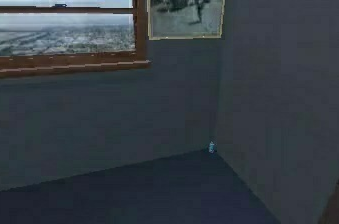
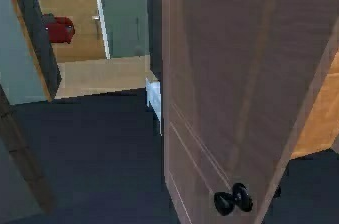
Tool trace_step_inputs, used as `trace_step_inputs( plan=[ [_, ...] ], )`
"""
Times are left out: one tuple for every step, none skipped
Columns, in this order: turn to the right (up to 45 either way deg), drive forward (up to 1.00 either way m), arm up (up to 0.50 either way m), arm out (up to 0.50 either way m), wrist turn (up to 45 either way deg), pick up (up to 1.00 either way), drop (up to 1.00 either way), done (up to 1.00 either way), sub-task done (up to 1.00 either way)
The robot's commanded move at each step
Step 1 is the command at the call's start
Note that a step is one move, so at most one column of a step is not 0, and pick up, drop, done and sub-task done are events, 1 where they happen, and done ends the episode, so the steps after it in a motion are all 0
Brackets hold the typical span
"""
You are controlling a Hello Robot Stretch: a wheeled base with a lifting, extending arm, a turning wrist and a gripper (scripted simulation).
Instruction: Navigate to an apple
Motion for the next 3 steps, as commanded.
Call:
trace_step_inputs(
  plan=[
    [45.0, 0.00, 0.00, 0.00, 0.0, 0.00, 0.00, 0.00, 0.00],
    [24.0, 0.00, 0.00, 0.00, 0.0, 0.00, 0.00, 0.00, 0.00],
    [0.0, 1.00, 0.00, 0.00, 0.0, 0.00, 0.00, 0.00, 0.00]
  ],
)
